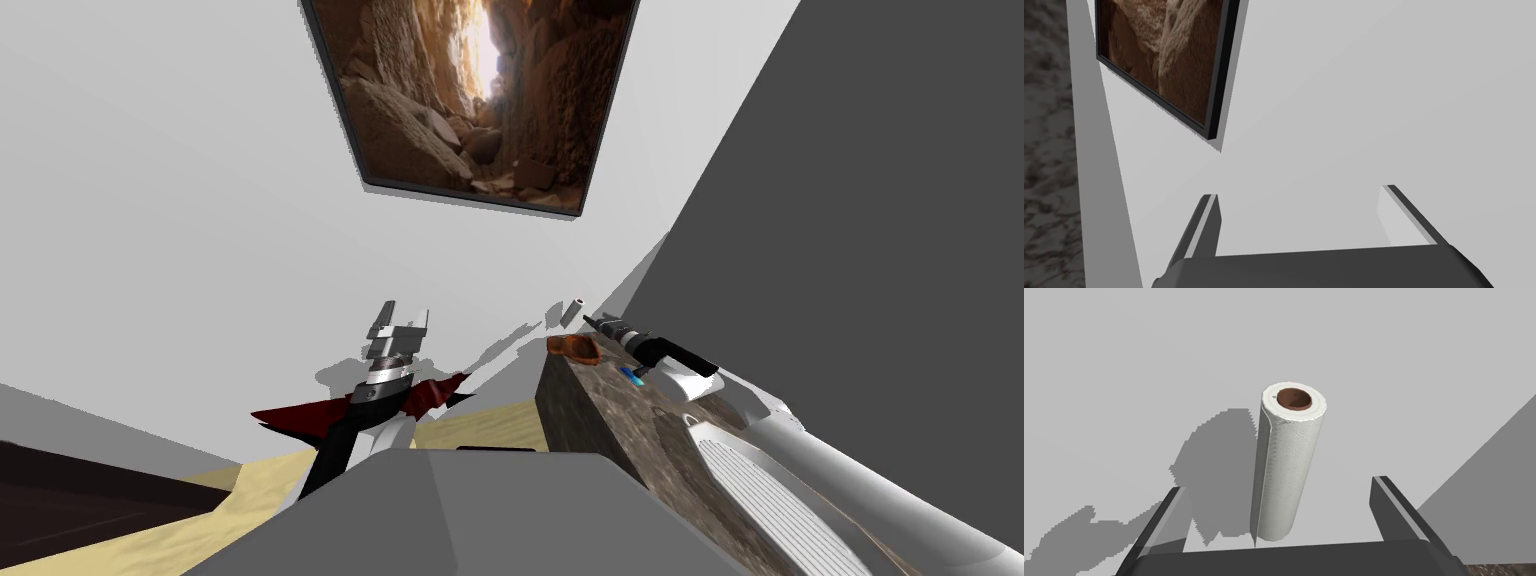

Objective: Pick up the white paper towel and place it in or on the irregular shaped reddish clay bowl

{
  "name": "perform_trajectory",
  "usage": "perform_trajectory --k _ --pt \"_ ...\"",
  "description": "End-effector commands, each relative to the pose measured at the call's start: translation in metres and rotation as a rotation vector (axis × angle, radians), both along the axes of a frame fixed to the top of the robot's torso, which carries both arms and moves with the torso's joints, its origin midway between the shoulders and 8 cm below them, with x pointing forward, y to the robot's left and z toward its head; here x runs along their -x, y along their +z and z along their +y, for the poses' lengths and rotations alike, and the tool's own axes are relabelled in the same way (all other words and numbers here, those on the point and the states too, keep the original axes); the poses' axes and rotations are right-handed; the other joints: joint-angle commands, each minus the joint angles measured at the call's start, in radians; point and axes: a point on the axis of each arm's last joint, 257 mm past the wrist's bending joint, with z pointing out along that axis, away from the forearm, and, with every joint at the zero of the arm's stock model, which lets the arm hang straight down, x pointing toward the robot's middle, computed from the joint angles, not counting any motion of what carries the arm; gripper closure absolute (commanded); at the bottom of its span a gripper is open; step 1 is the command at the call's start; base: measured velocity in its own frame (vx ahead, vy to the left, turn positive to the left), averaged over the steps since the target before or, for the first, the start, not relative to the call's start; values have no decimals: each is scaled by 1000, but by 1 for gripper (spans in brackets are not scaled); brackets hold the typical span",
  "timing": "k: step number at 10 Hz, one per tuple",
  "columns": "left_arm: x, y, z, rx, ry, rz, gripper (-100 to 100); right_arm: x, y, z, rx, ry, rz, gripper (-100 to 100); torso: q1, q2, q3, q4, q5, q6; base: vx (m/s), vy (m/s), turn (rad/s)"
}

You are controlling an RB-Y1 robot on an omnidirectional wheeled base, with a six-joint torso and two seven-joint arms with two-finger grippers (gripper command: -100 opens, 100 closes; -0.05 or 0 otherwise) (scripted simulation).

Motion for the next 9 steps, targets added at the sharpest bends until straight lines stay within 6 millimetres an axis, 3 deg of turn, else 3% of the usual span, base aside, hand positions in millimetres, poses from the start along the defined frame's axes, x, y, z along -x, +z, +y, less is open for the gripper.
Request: perform_trajectory --k 1,3,4,9 --pt "0 0 0 0 0 0 0 -1 19 7 -1 19 -2 -100 0 0 0 0 0 0 23 19 -105" --pt "0 0 0 0 0 0 0 -2 21 7 1 20 -2 -100 0 0 0 0 0 0 14 16 -43" --pt "0 0 0 0 0 0 0 -2 22 7 -1 21 -2 0 -1 0 0 0 0 0 0 0 0" --pt "0 0 0 0 0 0 0 -2 22 7 -1 21 -2 0 -2 1 1 0 -1 0 0 0 0"
